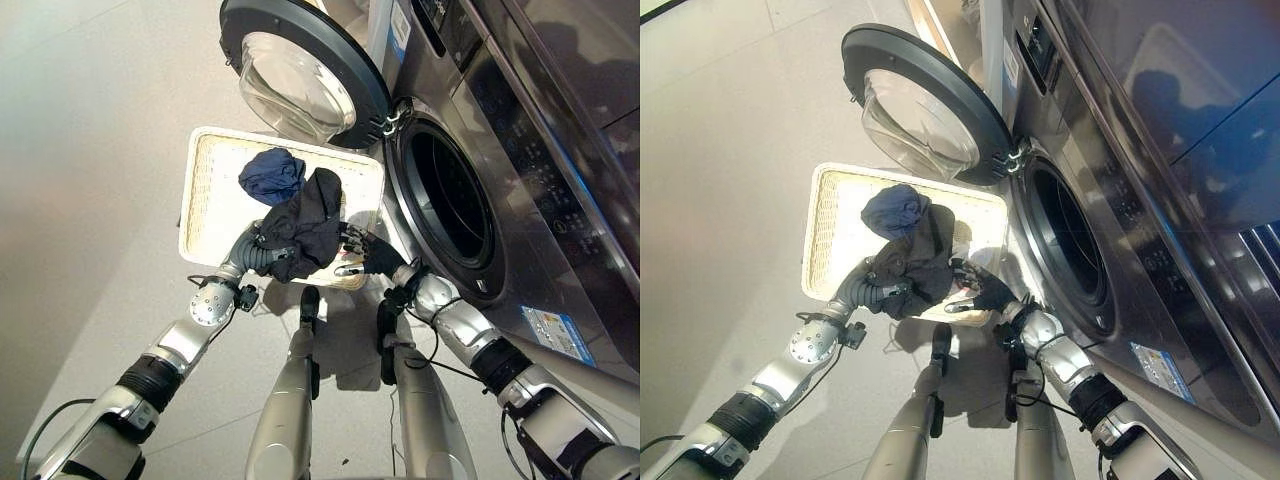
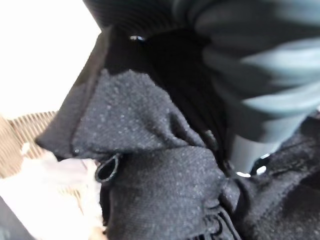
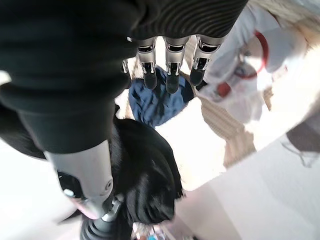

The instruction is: Put the clothes into the washing machine.

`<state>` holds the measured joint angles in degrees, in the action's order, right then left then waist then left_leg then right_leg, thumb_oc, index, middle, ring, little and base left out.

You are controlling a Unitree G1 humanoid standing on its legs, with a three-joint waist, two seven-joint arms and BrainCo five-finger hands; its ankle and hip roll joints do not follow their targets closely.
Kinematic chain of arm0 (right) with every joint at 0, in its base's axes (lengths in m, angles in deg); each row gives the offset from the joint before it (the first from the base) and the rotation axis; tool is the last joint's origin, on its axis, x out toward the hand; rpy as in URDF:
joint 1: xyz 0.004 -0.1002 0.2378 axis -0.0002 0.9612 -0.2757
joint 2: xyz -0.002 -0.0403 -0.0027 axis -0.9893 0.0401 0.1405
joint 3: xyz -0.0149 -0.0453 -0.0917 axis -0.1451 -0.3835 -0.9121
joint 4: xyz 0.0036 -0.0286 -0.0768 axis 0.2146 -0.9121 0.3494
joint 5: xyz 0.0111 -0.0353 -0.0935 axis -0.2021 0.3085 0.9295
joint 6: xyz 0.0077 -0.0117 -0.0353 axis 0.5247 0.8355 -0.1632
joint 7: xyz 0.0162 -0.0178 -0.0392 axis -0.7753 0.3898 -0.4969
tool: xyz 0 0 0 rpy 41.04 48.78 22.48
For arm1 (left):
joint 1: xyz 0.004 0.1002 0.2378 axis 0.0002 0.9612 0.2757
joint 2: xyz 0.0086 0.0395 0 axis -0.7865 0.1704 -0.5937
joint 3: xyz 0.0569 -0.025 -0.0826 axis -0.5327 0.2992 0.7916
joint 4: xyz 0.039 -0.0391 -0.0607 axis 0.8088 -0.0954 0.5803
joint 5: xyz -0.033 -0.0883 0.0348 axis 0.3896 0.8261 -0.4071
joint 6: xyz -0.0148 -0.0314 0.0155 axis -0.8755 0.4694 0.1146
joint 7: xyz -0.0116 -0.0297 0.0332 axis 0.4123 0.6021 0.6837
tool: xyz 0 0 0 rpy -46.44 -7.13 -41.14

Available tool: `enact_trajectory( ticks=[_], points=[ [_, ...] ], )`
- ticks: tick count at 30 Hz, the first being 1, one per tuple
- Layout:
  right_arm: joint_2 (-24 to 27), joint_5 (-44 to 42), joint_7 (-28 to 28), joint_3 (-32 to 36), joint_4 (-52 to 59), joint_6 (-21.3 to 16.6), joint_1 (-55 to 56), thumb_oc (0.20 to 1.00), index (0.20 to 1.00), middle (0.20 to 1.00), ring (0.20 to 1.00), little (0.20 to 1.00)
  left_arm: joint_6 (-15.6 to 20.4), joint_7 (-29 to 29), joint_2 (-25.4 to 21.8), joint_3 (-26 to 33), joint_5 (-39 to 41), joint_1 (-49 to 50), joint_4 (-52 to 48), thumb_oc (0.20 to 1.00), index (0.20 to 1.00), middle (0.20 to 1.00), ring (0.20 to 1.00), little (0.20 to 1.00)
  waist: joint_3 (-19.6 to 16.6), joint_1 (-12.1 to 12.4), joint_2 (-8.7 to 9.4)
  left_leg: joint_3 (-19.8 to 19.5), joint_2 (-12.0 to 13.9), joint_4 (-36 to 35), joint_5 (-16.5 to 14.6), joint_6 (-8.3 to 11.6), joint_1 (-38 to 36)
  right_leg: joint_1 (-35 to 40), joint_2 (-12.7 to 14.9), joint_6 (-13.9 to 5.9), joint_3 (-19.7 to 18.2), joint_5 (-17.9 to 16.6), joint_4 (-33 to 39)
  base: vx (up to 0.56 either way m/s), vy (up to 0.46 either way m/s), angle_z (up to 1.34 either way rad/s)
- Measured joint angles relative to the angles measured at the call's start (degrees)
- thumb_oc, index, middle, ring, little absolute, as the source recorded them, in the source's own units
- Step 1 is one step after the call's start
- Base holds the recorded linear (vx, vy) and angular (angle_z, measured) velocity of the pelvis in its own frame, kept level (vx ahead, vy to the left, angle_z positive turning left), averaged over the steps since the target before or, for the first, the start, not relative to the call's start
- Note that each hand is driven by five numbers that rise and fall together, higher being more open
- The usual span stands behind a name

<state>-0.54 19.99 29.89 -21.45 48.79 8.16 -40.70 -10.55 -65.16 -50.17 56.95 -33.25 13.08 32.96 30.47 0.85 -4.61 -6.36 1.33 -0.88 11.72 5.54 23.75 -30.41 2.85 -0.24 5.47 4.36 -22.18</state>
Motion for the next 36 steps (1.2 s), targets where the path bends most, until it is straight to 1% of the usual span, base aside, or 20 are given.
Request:
enact_trajectory(
  ticks=[7,12,14,18,20,22,25,28,29,30,31,32,33,35,36],
  points=[
    [0.0,-4.0,1.2,-1.2,0.1,0.5,0.0,1.000,1.000,1.000,1.000,1.000,-0.1,-5.7,0.9,-0.9,5.6,-0.1,-0.2,0.200,0.200,0.200,0.200,0.200,0.0,0.0,0.00,0.2,0.0,-0.3,0.2,-0.21,0.1,-0.3,0.0,0.24,0.0,0.1,0.0,0.00,0.000,0.00],
    [-0.2,-9.4,1.3,-2.4,0.1,0.8,0.3,1.000,1.000,1.000,1.000,1.000,-0.6,-9.6,0.8,-4.0,7.7,-0.4,-1.8,0.200,0.200,0.200,0.200,0.200,0.0,0.0,0.00,0.3,0.0,-0.4,0.2,-0.22,0.1,-0.3,0.1,0.24,0.0,0.1,0.5,0.00,0.000,0.00],
    [-0.2,-12.3,1.3,-2.5,0.1,1.1,0.6,1.000,1.000,1.000,1.000,1.000,-1.5,-10.8,0.8,-4.1,8.6,-0.6,-1.8,0.200,0.200,0.200,0.200,0.200,0.0,0.0,0.00,0.4,0.1,-0.4,0.2,-0.19,0.1,-0.4,0.1,0.03,0.0,0.2,0.7,0.01,0.008,-0.02],
    [-1.2,-20.6,1.3,-2.4,0.1,2.4,2.0,1.000,1.000,1.000,1.000,1.000,-3.3,-12.5,0.8,-4.2,8.8,-0.7,-1.8,0.200,0.200,0.200,0.200,0.200,0.0,0.0,0.00,1.0,0.1,-0.5,0.1,-0.14,0.4,-0.9,0.0,-0.01,-0.3,0.2,0.9,0.01,0.011,-0.06],
    [-1.2,-24.9,1.4,-2.4,0.1,3.0,3.4,1.000,1.000,1.000,1.000,1.000,-4.6,-13.5,0.6,-5.4,8.8,-1.2,-1.8,0.200,0.200,0.200,0.200,0.200,0.0,-0.1,0.00,1.2,0.2,-0.6,0.1,-0.14,0.5,-1.0,0.0,-0.01,-0.5,0.1,1.1,0.00,0.011,-0.05],
    [-1.2,-26.0,1.4,-2.5,0.1,3.4,4.2,1.000,1.000,1.000,1.000,1.000,-5.3,-14.5,0.1,-6.3,8.8,-1.4,-1.8,0.200,0.200,0.200,0.200,0.200,0.0,0.0,0.00,1.5,0.4,-0.6,0.1,-0.11,0.6,-1.1,-0.4,0.02,-0.9,-0.3,1.7,0.00,0.020,-0.10],
    [-1.2,-26.4,2.2,-2.7,0.0,4.0,4.3,1.000,1.000,1.000,1.000,1.000,-5.3,-16.2,-0.6,-6.3,8.8,-1.5,-1.8,0.200,0.200,0.200,0.200,0.200,0.0,-0.1,0.00,1.8,0.7,-0.6,0.1,-0.13,1.0,-1.4,-0.7,0.23,-1.3,-1.0,2.6,0.01,0.026,-0.11],
    [-1.1,-26.4,4.5,-2.7,-0.3,5.1,4.0,1.000,1.000,1.000,1.000,1.000,-5.2,-16.9,-1.6,-7.2,8.7,-2.5,-1.8,0.200,0.200,0.200,0.200,0.200,0.0,-0.1,0.00,2.3,0.7,-0.6,0.1,-0.14,1.0,-1.4,-0.9,0.22,-1.8,-1.4,2.9,0.01,0.020,-0.08],
    [-1.1,-26.4,5.2,-2.7,-0.4,5.7,3.8,0.937,0.937,0.937,0.937,0.937,-5.2,-16.9,-2.0,-7.6,8.6,-2.9,-1.8,0.200,0.200,0.200,0.200,0.200,0.0,-0.1,0.00,2.4,0.8,-0.6,0.1,-0.14,1.0,-1.3,-0.9,0.23,-1.9,-1.6,3.2,0.01,0.009,-0.06],
    [-1.2,-26.7,5.6,-2.7,-0.7,6.5,3.7,0.485,0.485,0.485,0.485,0.485,-5.1,-16.9,-2.2,-7.7,8.0,-3.2,-1.8,0.203,0.203,0.203,0.203,0.203,0.0,-0.1,0.00,2.5,0.8,-0.6,0.1,-0.15,0.9,-1.1,-1.1,0.22,-1.9,-1.9,3.5,0.00,-0.001,-0.05],
    [-1.2,-27.1,5.7,-2.7,-0.7,7.2,3.5,0.200,0.200,0.200,0.200,0.200,-5.2,-16.9,-2.7,-8.1,7.5,-3.6,-1.8,0.238,0.238,0.238,0.238,0.238,0.0,-0.1,0.01,2.6,1.0,-0.6,0.1,-0.19,0.9,-0.8,-1.2,0.24,-1.9,-2.2,3.8,0.00,-0.004,-0.03],
    [-1.2,-27.4,5.7,-2.7,-0.7,7.5,3.4,0.200,0.200,0.200,0.200,0.200,-5.2,-16.9,-3.1,-8.3,7.5,-3.7,-1.8,0.266,0.266,0.266,0.266,0.266,0.0,-0.1,0.01,2.6,1.0,-0.6,0.1,-0.20,0.8,-0.6,-1.2,0.25,-1.9,-2.4,4.0,0.00,0.000,0.00],
    [-1.2,-27.5,5.6,-2.7,-0.8,8.0,3.2,0.200,0.200,0.200,0.200,0.200,-5.2,-16.9,-3.8,-8.7,7.3,-4.0,-1.8,0.366,0.366,0.366,0.366,0.366,0.0,-0.1,0.01,2.6,1.1,-0.6,0.1,-0.23,0.8,-0.5,-1.4,0.18,-1.9,-2.5,4.3,0.00,0.000,0.00],
    [-1.3,-28.6,5.2,-2.9,-0.9,10.6,3.1,0.200,0.200,0.200,0.200,0.200,-5.3,-16.9,-5.0,-9.1,5.6,-4.3,-1.8,0.435,0.435,0.435,0.435,0.435,0.0,-0.1,0.01,2.6,1.2,-0.6,0.2,-0.34,0.8,-0.4,-1.4,0.20,-1.9,-2.7,4.3,0.00,-0.016,0.00],
    [-1.3,-29.0,5.1,-3.0,-1.1,11.5,3.0,0.200,0.200,0.200,0.200,0.200,-5.3,-16.9,-5.3,-9.1,5.4,-4.3,-1.8,0.884,0.884,0.884,0.884,0.884,0.0,-0.1,0.02,2.6,1.2,-0.5,0.3,-0.35,0.8,-0.3,-1.5,0.17,-1.9,-2.7,4.3,0.00,-0.045,0.02]
  ],
)
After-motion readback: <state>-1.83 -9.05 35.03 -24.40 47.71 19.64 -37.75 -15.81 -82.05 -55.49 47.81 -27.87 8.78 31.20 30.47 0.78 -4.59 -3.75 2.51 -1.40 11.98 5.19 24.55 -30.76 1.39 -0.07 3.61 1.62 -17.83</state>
